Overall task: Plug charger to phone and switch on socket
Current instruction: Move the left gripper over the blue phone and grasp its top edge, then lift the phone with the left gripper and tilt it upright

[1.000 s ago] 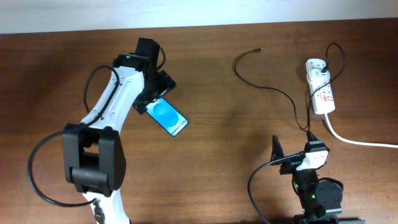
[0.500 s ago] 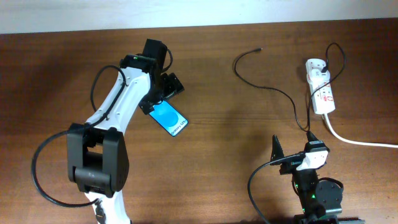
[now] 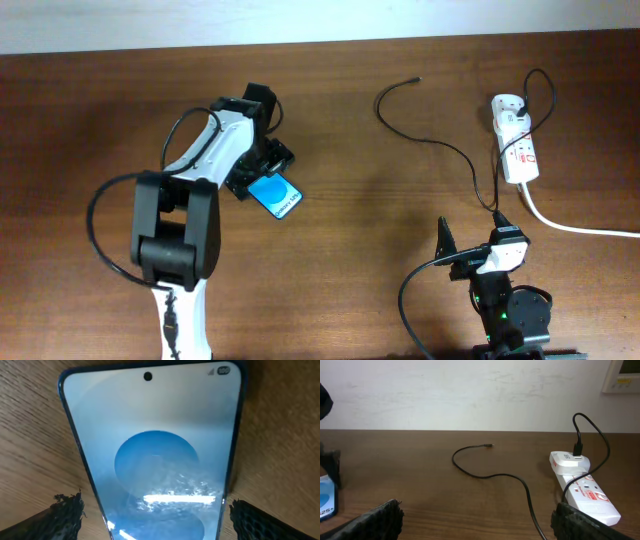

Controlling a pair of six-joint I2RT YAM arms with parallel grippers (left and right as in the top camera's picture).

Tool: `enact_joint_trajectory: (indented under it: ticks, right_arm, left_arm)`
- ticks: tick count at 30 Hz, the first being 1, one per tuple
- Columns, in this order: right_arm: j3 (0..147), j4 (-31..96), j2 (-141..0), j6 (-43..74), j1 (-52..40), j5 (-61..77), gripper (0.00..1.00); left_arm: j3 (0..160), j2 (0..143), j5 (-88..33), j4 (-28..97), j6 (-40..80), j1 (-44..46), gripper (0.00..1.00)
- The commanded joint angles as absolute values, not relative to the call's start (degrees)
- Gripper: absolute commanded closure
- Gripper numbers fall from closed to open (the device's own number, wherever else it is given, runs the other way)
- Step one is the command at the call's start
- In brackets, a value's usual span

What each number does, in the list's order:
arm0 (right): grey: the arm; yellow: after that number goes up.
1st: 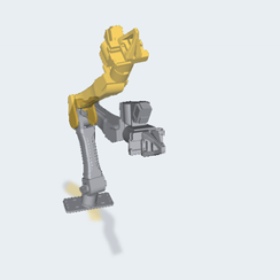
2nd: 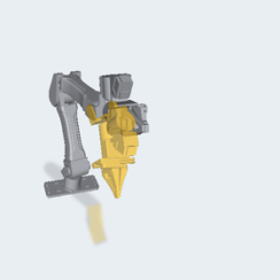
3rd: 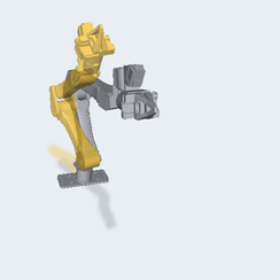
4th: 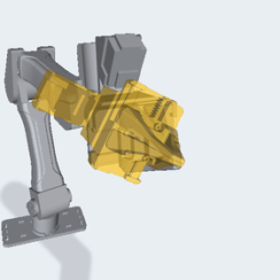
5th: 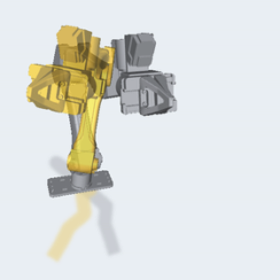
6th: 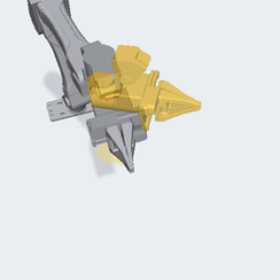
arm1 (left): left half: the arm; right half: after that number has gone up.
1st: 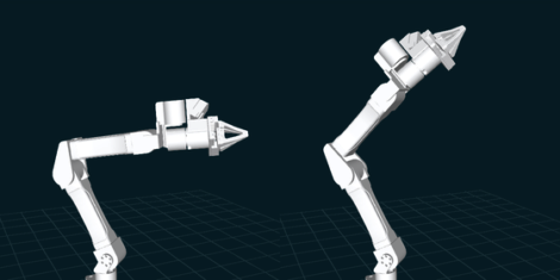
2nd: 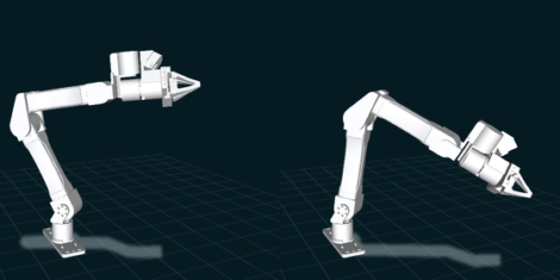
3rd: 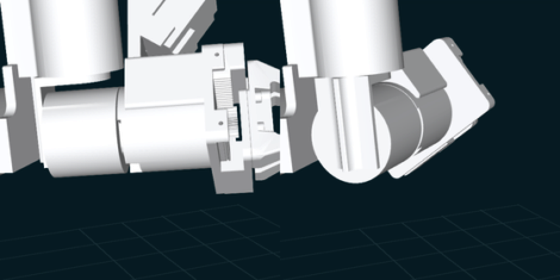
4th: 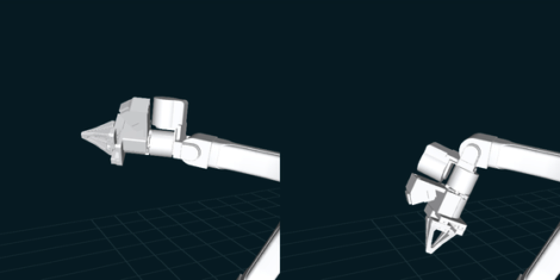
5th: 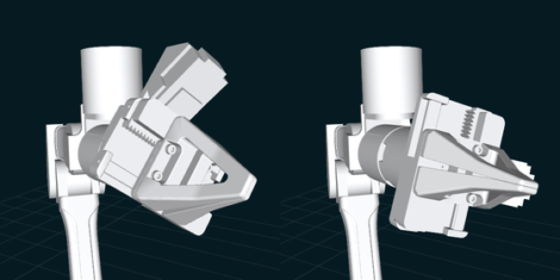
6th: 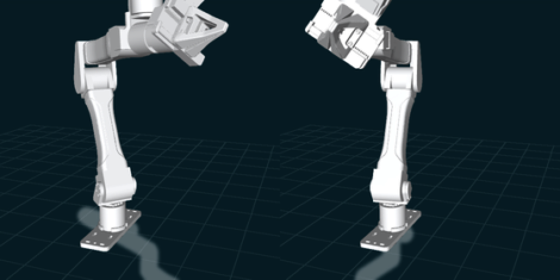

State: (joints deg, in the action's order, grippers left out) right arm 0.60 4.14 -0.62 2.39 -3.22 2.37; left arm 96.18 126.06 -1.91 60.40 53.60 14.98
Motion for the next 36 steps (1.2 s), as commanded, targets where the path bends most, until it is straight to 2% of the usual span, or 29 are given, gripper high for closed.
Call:
enact_joint_trajectory:
  ticks: [1,9,15,24,30,32,36]
  right_arm:
    - [0.32,4.49,-0.21,1.93,-3.70,2.07,0.02]
    - [0.32,4.51,-0.21,1.93,-3.70,2.09,0.02]
    - [0.32,4.49,-0.21,1.96,-3.70,2.09,0.01]
    - [0.32,4.49,-0.21,1.96,-3.70,2.07,0.02]
    - [0.32,4.49,-0.21,1.93,-3.70,2.09,0.02]
    - [0.32,4.49,-0.21,1.93,-3.70,2.09,0.02]
    - [0.32,4.49,-0.21,1.93,-3.70,2.07,0.02]
  left_arm:
    - [96.66,126.54,-1.48,59.90,54.43,14.85,0.01]
    - [96.47,126.65,-0.05,59.42,54.70,14.85,0.01]
    - [93.21,126.65,0.62,58.87,60.80,14.85,0.01]
    - [90.78,126.65,-3.27,56.47,61.65,14.92,0.01]
    - [90.78,126.65,-3.29,56.47,61.67,14.92,0.21]
    - [90.78,126.65,-3.81,56.47,61.67,14.92,0.21]
    - [90.78,126.65,-3.99,57.39,61.67,14.92,0.29]
